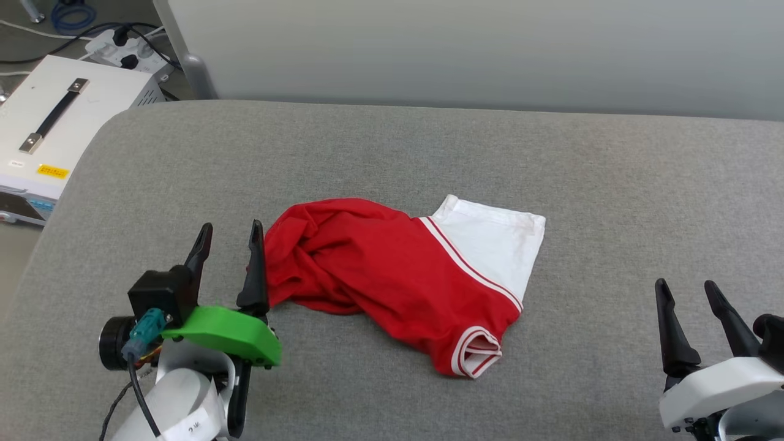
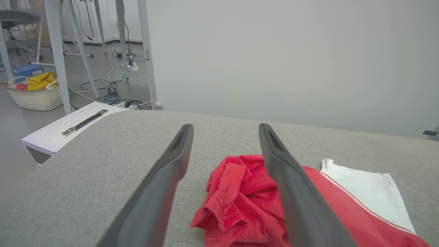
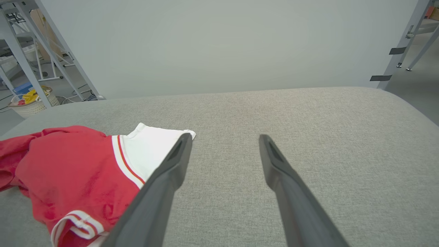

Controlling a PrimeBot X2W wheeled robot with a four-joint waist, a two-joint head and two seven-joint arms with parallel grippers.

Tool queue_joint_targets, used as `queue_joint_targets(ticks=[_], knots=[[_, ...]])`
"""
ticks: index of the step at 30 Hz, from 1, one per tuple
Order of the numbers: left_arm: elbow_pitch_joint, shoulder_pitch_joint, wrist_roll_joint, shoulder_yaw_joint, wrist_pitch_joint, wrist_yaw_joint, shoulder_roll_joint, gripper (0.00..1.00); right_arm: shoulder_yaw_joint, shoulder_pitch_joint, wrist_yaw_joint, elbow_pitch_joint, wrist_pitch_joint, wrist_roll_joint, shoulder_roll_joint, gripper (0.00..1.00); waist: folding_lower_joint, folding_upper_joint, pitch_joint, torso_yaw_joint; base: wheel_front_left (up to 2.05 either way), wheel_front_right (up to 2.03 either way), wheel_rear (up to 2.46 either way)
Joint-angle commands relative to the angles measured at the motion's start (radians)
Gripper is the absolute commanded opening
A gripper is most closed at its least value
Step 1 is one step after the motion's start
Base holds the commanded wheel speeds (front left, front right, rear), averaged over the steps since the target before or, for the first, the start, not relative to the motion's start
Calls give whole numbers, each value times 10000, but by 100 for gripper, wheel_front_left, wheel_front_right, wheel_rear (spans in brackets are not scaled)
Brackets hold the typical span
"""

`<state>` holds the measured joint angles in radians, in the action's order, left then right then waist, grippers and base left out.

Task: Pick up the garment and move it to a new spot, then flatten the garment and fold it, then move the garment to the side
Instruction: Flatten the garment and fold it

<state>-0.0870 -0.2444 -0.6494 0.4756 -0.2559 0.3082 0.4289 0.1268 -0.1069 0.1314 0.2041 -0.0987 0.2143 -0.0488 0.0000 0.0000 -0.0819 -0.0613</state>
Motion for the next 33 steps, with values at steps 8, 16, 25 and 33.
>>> queue_joint_targets(ticks=[8, 16, 25, 33], knots=[[686, 1281, 1022, -484, -58, -112, -440, 100, -98, -262, -7, 72, -167, -136, -14, 100, 0, 0, 269, -121, 0, 0, 0], [580, 1509, 1182, -555, -58, -390, -709, 100, 4, 179, -7, -587, -941, -49, -48, 100, 0, 0, 56, -330, 0, 0, 0], [506, 963, 1491, -543, -58, -876, -1317, 100, -952, 2722, -7, -2676, -3479, 1305, -1670, 100, 0, 0, -818, -1310, 0, 0, 0], [273, 606, 1916, -734, -58, -1391, -2171, 100, -2694, 4868, -7, -4316, -5651, 2265, -2835, 100, 0, 0, -1516, -2260, 0, 0, 0]])
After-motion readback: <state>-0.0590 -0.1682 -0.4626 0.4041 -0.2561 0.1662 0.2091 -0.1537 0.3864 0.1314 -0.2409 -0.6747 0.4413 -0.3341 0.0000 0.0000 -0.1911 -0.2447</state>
